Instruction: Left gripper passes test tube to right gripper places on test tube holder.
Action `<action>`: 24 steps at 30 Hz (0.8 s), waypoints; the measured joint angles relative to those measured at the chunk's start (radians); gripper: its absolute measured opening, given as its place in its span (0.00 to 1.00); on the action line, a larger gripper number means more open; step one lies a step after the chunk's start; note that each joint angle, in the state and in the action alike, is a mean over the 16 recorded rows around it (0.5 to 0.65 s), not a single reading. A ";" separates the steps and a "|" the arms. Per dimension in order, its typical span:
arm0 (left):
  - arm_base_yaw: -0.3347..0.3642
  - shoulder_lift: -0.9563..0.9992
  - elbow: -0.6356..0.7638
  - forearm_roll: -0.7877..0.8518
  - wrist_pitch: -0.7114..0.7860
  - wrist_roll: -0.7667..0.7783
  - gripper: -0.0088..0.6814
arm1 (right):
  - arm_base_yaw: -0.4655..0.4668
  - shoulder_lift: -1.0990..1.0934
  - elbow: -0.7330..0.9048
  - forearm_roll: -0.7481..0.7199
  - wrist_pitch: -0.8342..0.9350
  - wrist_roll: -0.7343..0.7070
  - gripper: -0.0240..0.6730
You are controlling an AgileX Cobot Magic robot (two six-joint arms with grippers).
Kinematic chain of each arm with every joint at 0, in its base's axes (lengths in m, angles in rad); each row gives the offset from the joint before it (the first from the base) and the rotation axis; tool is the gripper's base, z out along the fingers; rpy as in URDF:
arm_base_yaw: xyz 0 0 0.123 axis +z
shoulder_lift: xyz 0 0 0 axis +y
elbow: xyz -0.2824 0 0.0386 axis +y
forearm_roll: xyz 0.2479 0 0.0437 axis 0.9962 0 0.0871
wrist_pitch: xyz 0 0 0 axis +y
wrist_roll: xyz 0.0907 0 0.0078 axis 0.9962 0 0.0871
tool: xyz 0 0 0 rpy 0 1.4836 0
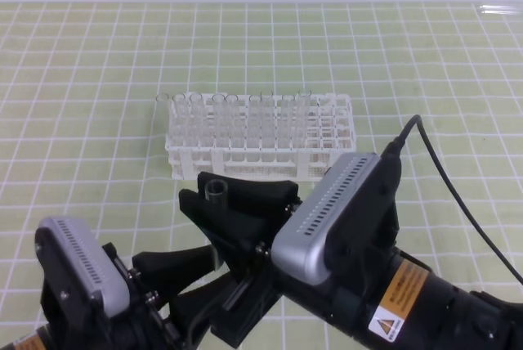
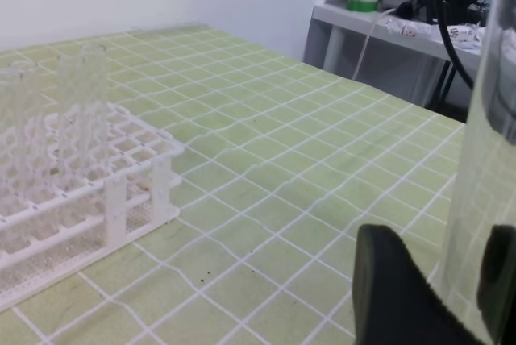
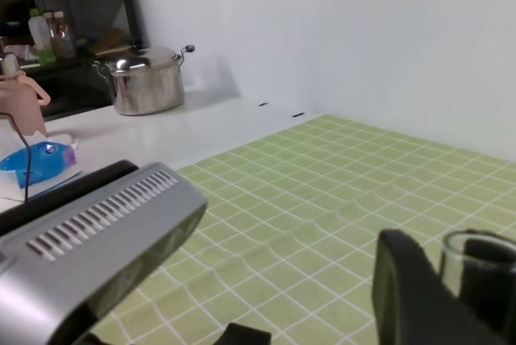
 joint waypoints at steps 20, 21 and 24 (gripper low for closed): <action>0.001 -0.287 0.000 0.009 0.294 0.000 0.04 | 0.002 -0.108 0.000 0.243 0.156 -0.234 0.17; 0.001 -0.322 0.000 0.009 0.333 -0.004 0.02 | 0.002 -0.112 0.000 0.248 0.162 -0.240 0.17; 0.001 -0.441 0.000 0.008 0.457 -0.017 0.02 | 0.003 -0.122 0.000 0.253 0.177 -0.246 0.17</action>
